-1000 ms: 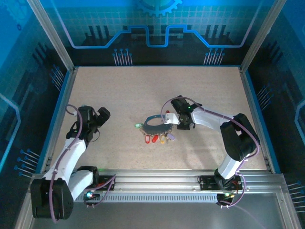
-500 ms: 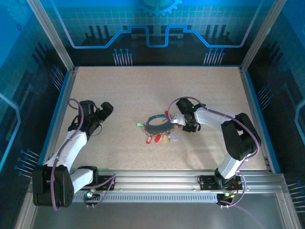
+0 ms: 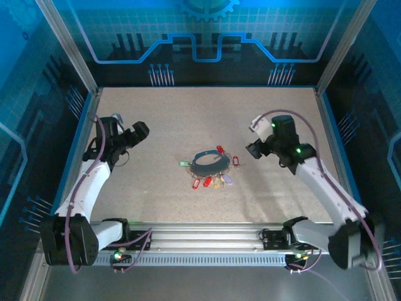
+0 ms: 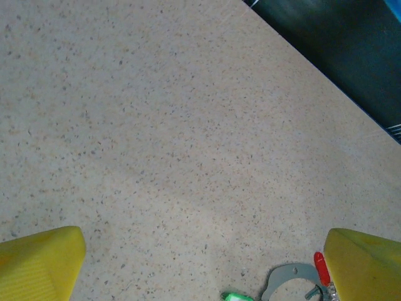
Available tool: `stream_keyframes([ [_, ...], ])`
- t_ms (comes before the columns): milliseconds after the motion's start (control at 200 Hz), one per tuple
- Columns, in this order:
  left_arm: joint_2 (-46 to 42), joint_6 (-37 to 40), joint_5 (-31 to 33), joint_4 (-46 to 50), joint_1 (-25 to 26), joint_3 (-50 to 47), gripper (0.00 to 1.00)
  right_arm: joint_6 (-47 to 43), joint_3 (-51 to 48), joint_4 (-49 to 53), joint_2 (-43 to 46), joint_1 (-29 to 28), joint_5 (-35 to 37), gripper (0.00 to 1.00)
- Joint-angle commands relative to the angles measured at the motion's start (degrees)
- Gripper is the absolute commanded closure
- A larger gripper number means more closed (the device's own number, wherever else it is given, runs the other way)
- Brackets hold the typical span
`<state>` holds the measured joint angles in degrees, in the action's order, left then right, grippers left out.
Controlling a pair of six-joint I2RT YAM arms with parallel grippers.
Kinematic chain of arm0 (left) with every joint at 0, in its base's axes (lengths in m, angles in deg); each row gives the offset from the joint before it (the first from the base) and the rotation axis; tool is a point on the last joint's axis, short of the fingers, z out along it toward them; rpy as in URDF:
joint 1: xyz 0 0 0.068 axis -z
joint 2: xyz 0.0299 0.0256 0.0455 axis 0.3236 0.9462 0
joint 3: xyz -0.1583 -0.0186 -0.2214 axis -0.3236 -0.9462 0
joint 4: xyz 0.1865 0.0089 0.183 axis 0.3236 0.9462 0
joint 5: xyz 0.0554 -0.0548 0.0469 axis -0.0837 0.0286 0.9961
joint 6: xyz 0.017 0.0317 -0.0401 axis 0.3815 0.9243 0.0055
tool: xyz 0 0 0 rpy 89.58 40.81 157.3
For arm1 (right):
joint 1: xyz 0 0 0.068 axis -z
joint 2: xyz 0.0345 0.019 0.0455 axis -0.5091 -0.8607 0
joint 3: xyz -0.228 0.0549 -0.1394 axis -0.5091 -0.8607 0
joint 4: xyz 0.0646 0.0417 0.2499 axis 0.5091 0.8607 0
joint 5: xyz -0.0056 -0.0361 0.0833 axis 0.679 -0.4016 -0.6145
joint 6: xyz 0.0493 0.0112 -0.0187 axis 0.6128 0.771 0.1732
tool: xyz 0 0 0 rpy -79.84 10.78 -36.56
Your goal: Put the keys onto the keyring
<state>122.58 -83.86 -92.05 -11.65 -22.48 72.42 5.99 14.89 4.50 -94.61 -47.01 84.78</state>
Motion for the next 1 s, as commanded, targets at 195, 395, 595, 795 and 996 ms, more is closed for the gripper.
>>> stream_keyframes([
  [195,-6.75,10.69,0.19,-9.19,-0.01,-5.87,0.01,15.75,-20.76,-28.06,14.75,3.87,1.12,0.00],
  [395,-9.99,27.94,3.97,-30.96,4.09,-22.18,0.01,20.54,-33.01,-42.83,13.73,6.11,3.40,0.00],
  [595,-3.93,34.29,6.08,-47.01,7.23,-30.51,0.01,20.12,-37.29,-56.08,2.63,7.19,2.96,0.00],
  [795,7.44,35.37,4.71,-63.08,7.29,-32.30,0.01,19.67,-35.04,-67.41,-10.56,9.21,1.59,0.00],
  [996,20.75,34.35,8.66,-78.24,7.11,-32.94,0.01,21.12,-32.21,-75.59,-23.51,11.33,1.88,0.00],
])
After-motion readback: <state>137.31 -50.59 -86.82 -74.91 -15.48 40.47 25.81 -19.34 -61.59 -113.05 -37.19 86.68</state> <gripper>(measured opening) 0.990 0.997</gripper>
